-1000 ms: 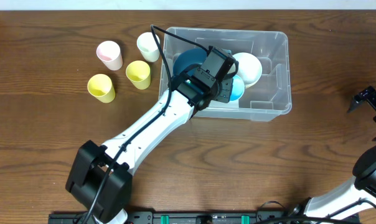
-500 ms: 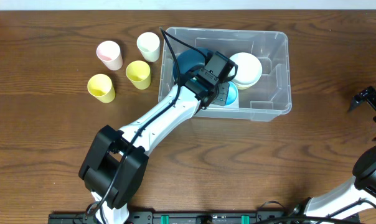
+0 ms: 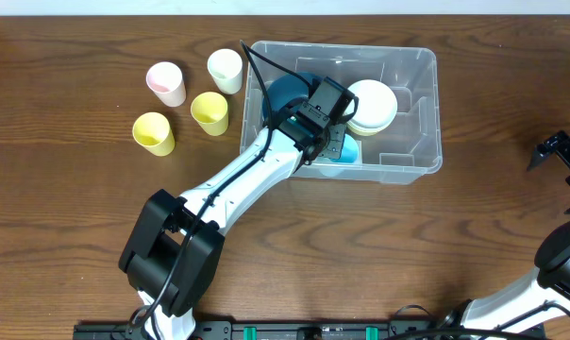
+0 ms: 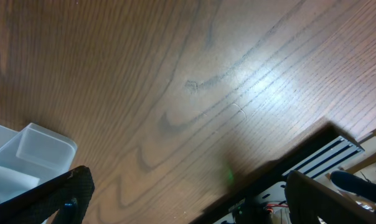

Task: Pack container
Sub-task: 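Move the left gripper to the yellow cup and grasp it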

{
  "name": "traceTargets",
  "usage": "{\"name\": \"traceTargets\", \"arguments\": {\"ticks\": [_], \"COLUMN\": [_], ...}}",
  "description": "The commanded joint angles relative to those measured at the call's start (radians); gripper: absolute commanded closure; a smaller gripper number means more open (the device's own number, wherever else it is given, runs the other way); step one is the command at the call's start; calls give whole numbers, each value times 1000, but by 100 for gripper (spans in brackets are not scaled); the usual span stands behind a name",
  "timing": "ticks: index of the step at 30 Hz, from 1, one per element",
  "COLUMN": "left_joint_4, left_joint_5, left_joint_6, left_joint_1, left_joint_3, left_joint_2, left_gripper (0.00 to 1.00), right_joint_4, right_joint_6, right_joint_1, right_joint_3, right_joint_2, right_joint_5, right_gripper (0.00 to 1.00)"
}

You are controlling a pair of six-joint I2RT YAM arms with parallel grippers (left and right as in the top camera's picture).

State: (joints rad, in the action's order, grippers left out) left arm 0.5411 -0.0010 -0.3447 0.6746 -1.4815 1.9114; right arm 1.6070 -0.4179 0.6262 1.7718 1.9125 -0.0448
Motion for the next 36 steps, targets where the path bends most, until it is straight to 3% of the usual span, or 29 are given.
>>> {"name": "traceTargets", "arguments": {"ticks": [1, 10, 19, 27, 30, 36], "left_joint_4": [-1, -1, 32, 166, 200, 303], "left_joint_5": [-15, -15, -16, -15, -15, -15], "left_joint_6": [-9, -9, -9, -36, -35, -59], "left_joint_1": [-6, -11, -91, -262, -349, -555], "left_joint_3": [-2, -16, -20, -20, -20, -19], "left_joint_2": [-4, -87, -182, -208, -249, -271], "left_gripper": [76, 75, 67, 66, 46, 44], "right_joint_4": [1, 1, 1, 0, 1, 1], "right_joint_6": [-15, -15, -15, -15, -15, -15], "right_joint_1": [10, 10, 10, 10, 10, 10], "right_joint_3": [0, 0, 0, 0, 0, 0], "right_joint_2": [-26, -26, -26, -26, -26, -26], "right_joint_5": [1, 1, 1, 1, 1, 1], "right_gripper": [1, 1, 1, 1, 1, 1]}}
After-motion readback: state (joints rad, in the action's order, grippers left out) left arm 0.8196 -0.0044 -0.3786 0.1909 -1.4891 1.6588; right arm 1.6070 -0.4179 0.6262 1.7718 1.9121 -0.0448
